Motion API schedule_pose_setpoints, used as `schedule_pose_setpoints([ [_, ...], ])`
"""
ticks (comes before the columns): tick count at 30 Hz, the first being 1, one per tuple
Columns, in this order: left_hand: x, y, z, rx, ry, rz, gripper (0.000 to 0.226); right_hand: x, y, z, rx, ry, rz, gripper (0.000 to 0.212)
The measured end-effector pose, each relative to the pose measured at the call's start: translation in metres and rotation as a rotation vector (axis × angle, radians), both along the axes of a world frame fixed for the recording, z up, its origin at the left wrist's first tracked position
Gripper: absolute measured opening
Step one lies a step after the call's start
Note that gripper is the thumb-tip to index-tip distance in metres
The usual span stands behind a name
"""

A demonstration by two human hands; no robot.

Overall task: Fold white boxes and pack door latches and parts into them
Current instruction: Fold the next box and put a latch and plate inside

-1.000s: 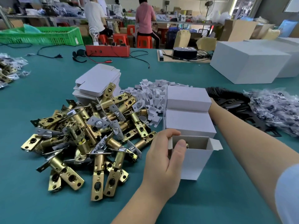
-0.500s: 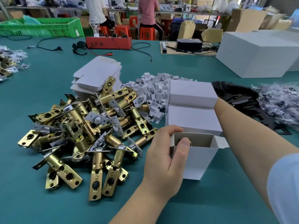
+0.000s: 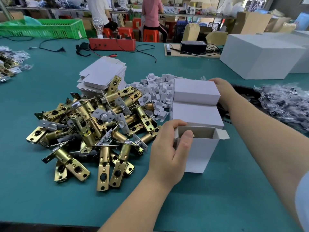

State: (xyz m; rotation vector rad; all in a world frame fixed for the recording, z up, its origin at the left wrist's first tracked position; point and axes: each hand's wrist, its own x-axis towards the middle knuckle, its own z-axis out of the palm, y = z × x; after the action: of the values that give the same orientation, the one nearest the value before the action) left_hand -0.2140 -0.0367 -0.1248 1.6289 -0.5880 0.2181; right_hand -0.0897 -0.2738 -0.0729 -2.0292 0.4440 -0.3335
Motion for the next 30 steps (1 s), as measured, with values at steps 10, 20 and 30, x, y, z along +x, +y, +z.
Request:
schedule_pose_setpoints([
  [10,0.0,0.004,-0.002,0.062,-0.033,-0.04,0.036,-0.052,-0.01,0.009,0.349,-0.225,-0.008,0.036],
  [20,0.0,0.009,-0.004,0.131,-0.048,-0.021,0.044,-0.143,0.042,0.04,0.157,-0.379,0.286,0.028],
  [30,0.001,0.01,-0.007,0.102,-0.068,-0.027,0.038,-0.159,0.092,0.038,-0.6,-0.275,0.244,0.016],
])
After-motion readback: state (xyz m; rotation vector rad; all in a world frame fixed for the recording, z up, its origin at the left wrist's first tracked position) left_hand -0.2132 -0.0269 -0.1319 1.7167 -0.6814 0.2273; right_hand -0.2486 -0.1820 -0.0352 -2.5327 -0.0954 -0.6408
